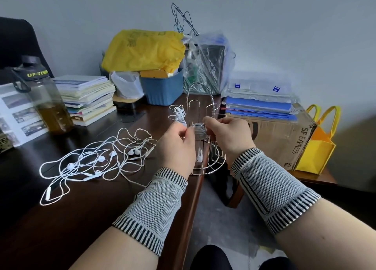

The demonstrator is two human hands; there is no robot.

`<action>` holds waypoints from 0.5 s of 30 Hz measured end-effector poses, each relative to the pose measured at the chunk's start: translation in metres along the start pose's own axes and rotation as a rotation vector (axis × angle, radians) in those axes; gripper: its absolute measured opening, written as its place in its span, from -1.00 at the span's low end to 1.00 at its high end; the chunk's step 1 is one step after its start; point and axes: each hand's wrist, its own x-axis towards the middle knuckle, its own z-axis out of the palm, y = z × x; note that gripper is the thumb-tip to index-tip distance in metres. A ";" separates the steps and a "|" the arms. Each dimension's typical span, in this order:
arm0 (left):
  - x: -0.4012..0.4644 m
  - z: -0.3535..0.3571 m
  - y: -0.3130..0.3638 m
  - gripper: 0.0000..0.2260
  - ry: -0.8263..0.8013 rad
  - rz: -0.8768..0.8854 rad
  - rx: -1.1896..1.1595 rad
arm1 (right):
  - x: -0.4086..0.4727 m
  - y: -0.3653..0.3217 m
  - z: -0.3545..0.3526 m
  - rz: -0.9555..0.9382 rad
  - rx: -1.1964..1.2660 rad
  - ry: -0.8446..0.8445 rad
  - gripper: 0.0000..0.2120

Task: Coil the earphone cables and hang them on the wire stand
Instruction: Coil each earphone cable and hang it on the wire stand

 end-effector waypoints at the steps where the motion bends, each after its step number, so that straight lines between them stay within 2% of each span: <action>1: 0.000 -0.002 0.002 -0.79 -0.008 -0.004 0.004 | 0.001 -0.001 0.000 0.013 -0.016 -0.003 -0.58; 4: 0.003 -0.005 0.002 -0.73 -0.064 -0.088 -0.045 | 0.001 -0.005 -0.001 0.048 -0.041 -0.030 -0.35; 9: 0.008 -0.013 0.006 -0.80 -0.198 -0.381 -0.347 | 0.001 -0.002 -0.004 0.146 -0.032 -0.099 -0.55; 11: 0.010 -0.017 0.007 -0.64 -0.222 -0.489 -0.479 | 0.001 -0.001 -0.003 0.197 0.038 -0.099 -0.60; 15: 0.013 -0.024 0.010 -0.68 -0.313 -0.487 -0.490 | -0.003 0.000 0.000 0.246 0.133 -0.066 -0.61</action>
